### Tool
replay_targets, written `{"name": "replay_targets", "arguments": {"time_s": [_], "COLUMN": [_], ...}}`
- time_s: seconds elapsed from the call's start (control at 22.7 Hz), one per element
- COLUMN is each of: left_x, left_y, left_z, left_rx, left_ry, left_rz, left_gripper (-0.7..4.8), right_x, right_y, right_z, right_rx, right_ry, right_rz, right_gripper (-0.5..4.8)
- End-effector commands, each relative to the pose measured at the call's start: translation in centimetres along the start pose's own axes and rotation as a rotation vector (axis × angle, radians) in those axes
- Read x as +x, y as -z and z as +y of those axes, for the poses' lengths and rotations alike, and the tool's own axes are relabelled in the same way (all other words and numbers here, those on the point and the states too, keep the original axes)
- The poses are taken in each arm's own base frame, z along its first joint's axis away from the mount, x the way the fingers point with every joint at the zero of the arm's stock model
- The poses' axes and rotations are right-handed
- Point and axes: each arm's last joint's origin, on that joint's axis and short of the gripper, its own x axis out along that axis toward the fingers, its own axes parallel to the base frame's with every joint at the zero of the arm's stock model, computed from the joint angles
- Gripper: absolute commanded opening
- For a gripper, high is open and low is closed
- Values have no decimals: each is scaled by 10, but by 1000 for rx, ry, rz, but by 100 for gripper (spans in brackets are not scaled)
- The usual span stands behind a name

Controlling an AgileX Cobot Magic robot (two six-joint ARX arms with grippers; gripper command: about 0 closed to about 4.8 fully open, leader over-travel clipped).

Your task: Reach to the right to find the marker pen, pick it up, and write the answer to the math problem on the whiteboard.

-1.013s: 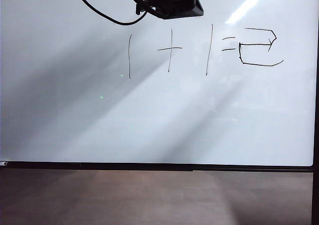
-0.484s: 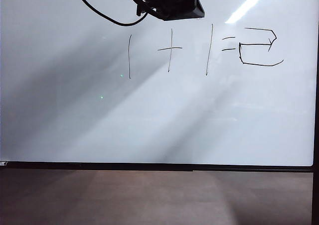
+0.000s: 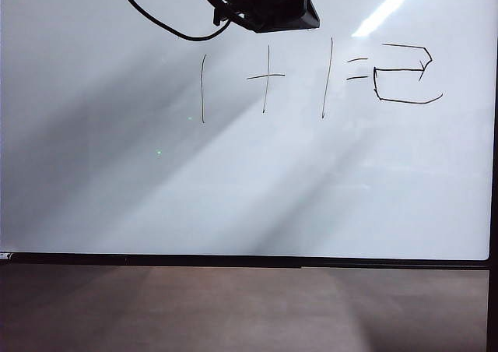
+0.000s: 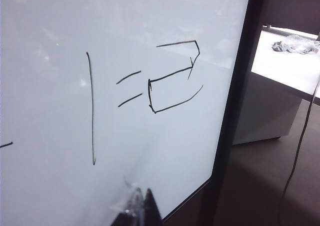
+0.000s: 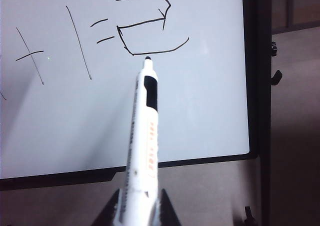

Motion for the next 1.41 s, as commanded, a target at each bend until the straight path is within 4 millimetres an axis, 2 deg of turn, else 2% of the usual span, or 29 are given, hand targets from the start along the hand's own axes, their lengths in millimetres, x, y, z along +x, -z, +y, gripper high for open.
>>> {"name": "replay_targets", "arguments": {"time_s": [0.04, 0.18, 0.31, 0.44, 0.57, 0.7, 0.75, 0.79, 0.84, 0.88, 0.92, 1.01, 1.1, 1.23, 1.37, 1.41], "left_x": [-1, -3, -14, -38, -72, -118, -148, -168, -204, -225, -255, -294, -315, -330, -326, -326], "left_y": [-4, -6, -14, -27, -48, -71, -85, -91, -97, -98, -94, -78, -54, -9, 49, 61], "left_z": [-2, -3, -4, -5, -2, 12, 25, 33, 46, 51, 55, 57, 53, 48, 51, 52], "left_rx": [4, 4, 5, 8, 71, 123, 123, 115, 71, 45, 43, 80, 102, 95, 29, 23], "left_ry": [8, 11, 18, 25, 16, -81, -161, -210, -301, -355, -456, -647, -728, -784, -771, -773], "left_rz": [-20, -16, 33, 122, 176, 202, 194, 176, 115, 75, 27, -30, -59, -60, -114, -116], "left_gripper": [-4, -4, -4, -4, -4, -4, -4, -4, -4, -4, -4, -4, -4, -4, -4, -4], "right_x": [-1, -1, -1, -1, -1, -1, -1, -1, -1, -1, -1, -1, -1, -1, -1, -1], "right_y": [-3, -3, -3, -3, -3, -3, -3, -3, -3, -3, -3, -3, -3, -3, -3, -3], "right_z": [1, 1, 1, 1, 1, 1, 1, 1, 1, 1, 1, 1, 1, 1, 1, 1], "right_rx": [-3, -3, -3, -3, -3, -3, -3, -3, -3, -3, -3, -3, -3, -3, -3, -3], "right_ry": [-7, -7, -7, -7, -7, -6, -7, -7, -6, -6, -8, -6, -6, -7, -6, -7], "right_rz": [-18, -18, -18, -18, -18, -18, -18, -18, -18, -18, -17, -18, -18, -18, -18, -18], "right_gripper": [-5, -5, -5, -5, -5, -5, -5, -5, -5, -5, -5, -5, -5, -5, -5, -5]}}
